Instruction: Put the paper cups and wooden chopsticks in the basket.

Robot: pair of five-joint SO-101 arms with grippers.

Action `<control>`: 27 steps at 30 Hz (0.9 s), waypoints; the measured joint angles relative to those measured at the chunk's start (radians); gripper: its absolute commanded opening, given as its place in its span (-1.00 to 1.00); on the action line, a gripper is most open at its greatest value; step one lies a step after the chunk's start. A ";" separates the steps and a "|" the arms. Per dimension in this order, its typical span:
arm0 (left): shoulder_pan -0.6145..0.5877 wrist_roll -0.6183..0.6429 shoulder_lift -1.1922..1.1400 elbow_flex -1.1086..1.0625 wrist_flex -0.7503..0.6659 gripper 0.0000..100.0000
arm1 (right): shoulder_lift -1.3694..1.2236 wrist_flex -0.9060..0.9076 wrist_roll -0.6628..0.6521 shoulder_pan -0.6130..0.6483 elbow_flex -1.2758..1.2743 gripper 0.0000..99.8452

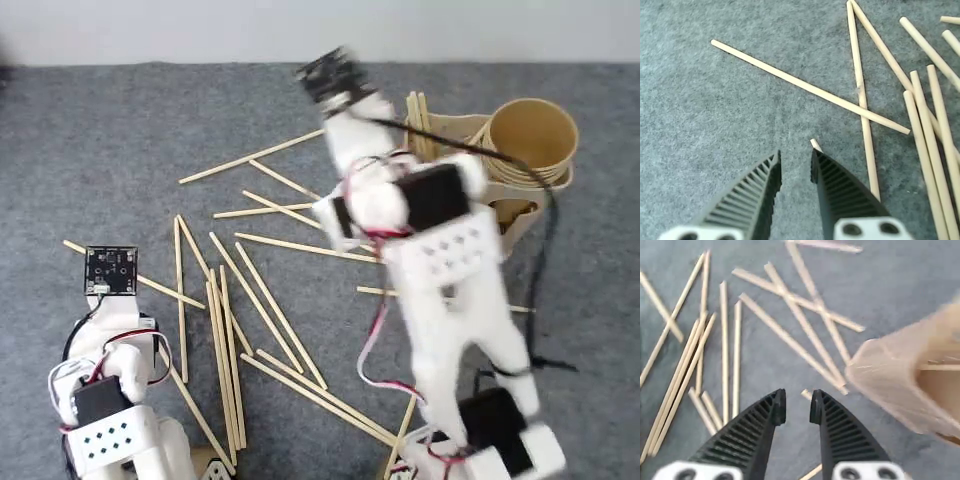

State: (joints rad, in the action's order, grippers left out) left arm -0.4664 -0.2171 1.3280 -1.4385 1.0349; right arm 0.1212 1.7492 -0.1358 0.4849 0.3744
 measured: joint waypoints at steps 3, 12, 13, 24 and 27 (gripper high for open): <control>-0.051 0.000 0.000 0.000 0.000 -0.81 | -0.089 -0.025 0.074 0.063 -0.089 -0.82; -0.235 -0.094 0.000 0.000 0.000 -0.81 | -0.229 -0.215 0.157 0.247 -0.183 -0.65; -0.241 -0.100 0.000 -0.002 0.000 -0.81 | -0.233 -0.221 0.169 0.258 -0.183 -0.65; -0.245 -0.114 0.000 -0.041 -0.003 -0.81 | -0.094 -0.454 0.215 0.304 -0.578 -0.65; -0.247 -0.112 0.000 -0.058 -0.020 -0.81 | 0.003 -0.600 0.215 0.299 -0.755 -0.65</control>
State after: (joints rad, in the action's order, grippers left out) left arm -0.7135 -0.3291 1.3280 -1.4968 1.0150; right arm 0.1243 1.1492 0.0790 0.7841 -0.3805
